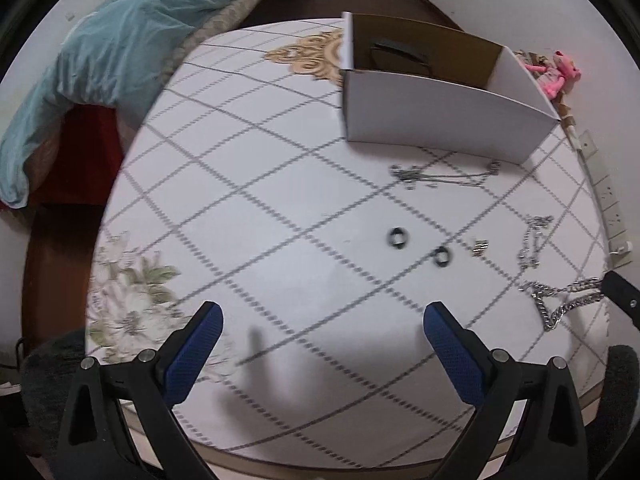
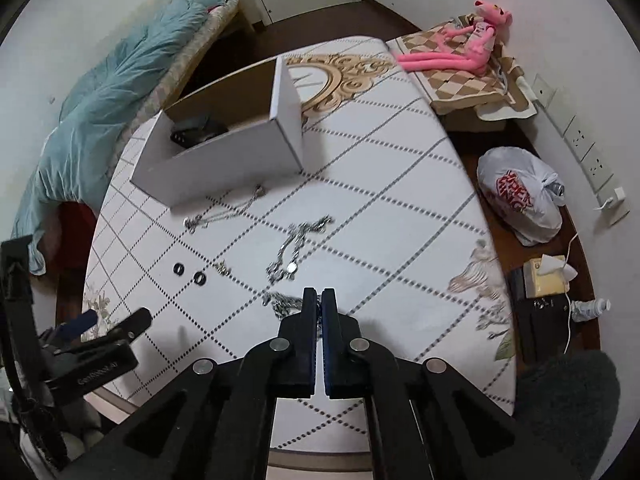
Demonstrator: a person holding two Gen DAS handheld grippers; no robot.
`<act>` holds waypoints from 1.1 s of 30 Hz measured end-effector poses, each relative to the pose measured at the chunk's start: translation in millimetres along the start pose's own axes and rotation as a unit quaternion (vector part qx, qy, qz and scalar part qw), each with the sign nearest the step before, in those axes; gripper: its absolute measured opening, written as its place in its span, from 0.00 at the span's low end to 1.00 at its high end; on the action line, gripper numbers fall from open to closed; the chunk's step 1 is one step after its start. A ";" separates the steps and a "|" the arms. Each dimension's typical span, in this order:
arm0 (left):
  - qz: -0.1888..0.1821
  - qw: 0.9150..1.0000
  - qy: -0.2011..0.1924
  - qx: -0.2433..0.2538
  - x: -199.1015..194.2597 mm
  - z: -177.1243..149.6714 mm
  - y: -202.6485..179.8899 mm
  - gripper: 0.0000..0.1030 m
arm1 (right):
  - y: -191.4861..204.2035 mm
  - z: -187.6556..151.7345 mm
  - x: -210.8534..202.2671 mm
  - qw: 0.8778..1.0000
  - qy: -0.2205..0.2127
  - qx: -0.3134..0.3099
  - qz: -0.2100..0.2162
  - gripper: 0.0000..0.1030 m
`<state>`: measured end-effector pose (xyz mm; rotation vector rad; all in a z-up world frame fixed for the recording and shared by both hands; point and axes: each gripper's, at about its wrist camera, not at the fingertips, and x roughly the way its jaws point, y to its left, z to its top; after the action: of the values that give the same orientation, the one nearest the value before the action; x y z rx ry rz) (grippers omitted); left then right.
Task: Organize jewelry
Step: 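Lower the right tool onto the silver chain bracelet while the left tool reaches a black ring, then grasp the black ring with the left tool while the right tool grasps the chain bracelet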
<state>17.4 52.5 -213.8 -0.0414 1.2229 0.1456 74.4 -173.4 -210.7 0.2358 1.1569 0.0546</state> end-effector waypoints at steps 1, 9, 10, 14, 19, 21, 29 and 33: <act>-0.009 1.000 0.000 0.002 1.2 1.4 -4.2 0.99 | -3.0 1.1 0.6 1.000 0.000 0.003 0.002 0.02; -0.039 0.999 -0.004 0.035 13.4 10.4 -40.3 0.76 | -23.8 3.1 -1.6 0.999 -0.004 0.032 0.012 0.02; -0.041 0.998 -0.004 0.039 15.5 11.4 -43.9 0.68 | -25.4 3.3 -1.2 0.999 -0.004 0.034 0.013 0.02; -0.040 0.998 -0.006 0.057 22.1 14.7 -55.2 0.48 | -30.7 4.0 0.9 0.999 -0.005 0.043 0.012 0.02; -0.039 0.996 -0.022 0.080 23.0 21.1 -64.3 0.10 | -33.0 5.3 7.0 0.999 -0.003 0.048 0.011 0.02; -0.038 0.995 -0.025 0.084 22.9 22.6 -65.9 0.10 | -31.6 5.9 8.6 0.999 -0.002 0.048 0.012 0.02; -0.054 0.994 -0.057 0.074 -9.1 27.5 -54.7 0.10 | -17.6 16.8 -7.5 0.998 -0.012 0.039 0.042 0.02; -0.069 0.992 -0.082 0.064 -39.3 40.9 -45.4 0.10 | -0.2 32.5 -27.9 0.997 -0.029 0.021 0.064 0.01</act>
<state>48.5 8.5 -165.1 -0.0019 1.0601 -0.0488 92.7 -183.2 -173.3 0.3459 1.0841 0.1356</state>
